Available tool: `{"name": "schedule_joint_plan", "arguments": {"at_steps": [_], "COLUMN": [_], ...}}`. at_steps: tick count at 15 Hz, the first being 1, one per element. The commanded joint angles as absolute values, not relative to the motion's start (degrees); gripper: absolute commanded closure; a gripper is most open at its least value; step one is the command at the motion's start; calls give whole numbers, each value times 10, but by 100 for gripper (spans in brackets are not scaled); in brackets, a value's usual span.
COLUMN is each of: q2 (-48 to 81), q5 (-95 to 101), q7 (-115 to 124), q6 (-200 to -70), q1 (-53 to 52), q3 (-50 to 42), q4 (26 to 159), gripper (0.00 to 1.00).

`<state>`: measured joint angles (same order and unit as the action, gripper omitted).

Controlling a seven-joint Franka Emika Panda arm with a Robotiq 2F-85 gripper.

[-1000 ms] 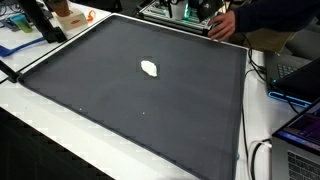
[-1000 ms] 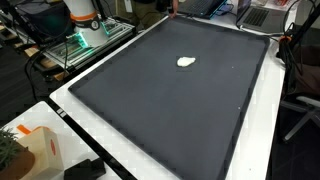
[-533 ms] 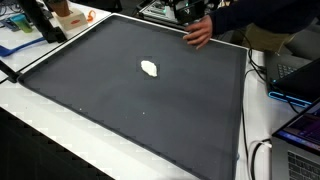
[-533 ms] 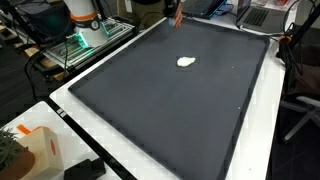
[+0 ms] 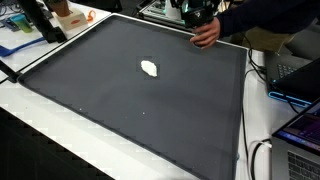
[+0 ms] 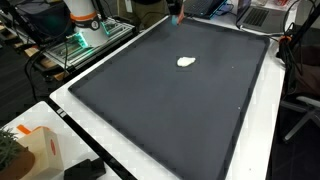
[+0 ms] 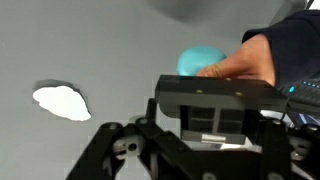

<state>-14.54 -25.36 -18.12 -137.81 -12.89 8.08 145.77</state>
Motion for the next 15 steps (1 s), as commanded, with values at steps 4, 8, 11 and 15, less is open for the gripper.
{"name": "schedule_joint_plan", "arguments": {"at_steps": [4, 8, 11, 15], "q2": [-147, -147, -147, -145], "q5": [-244, -241, -243, -248], "q7": [-169, -161, -159, -168], "q6": [-1367, -1372, -1374, -1377], "q1": [-135, -135, -136, -138], "q3": [74, 76, 75, 73], "q4": [1456, 1454, 1454, 1449], "gripper": [31, 71, 78, 53]}}
